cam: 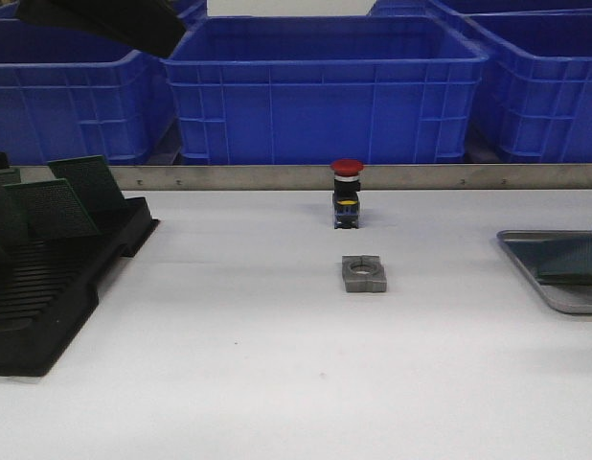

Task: Place circuit board on tray

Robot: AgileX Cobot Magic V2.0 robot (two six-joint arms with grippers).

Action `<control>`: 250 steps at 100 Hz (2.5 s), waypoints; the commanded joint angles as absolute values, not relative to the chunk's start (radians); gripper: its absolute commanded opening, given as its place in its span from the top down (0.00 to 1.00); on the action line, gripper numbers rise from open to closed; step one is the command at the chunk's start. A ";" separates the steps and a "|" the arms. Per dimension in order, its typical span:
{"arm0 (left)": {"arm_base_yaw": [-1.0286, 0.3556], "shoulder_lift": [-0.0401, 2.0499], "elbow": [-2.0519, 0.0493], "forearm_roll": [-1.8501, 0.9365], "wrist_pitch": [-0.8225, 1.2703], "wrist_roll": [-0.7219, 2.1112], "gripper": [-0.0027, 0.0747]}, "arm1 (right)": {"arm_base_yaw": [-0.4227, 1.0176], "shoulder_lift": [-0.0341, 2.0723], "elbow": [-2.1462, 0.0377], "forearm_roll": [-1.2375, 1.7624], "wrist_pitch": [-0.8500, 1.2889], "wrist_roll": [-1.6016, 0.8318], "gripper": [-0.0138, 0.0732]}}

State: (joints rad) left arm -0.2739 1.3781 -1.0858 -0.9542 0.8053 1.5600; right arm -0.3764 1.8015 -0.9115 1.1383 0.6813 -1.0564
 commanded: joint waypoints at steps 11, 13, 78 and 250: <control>-0.272 1.343 -1.112 -1.018 0.799 1.554 0.33 | -0.383 1.762 -0.934 1.166 0.707 -1.055 0.14; -0.272 1.343 -1.112 -1.018 0.799 1.554 0.33 | -0.383 1.762 -0.934 1.166 0.707 -1.055 0.14; -0.272 1.330 -1.112 -1.009 0.672 1.391 0.99 | -0.383 1.484 -0.931 1.167 0.735 -1.224 0.91; -0.272 0.307 -0.279 -1.176 0.039 1.203 0.99 | -0.299 0.147 -0.145 1.847 0.591 -1.886 0.91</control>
State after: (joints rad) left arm -0.2731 0.3229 -0.2646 -1.1553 0.0638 1.2157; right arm -0.2973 0.1506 -0.1274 1.7843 0.5559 -1.8770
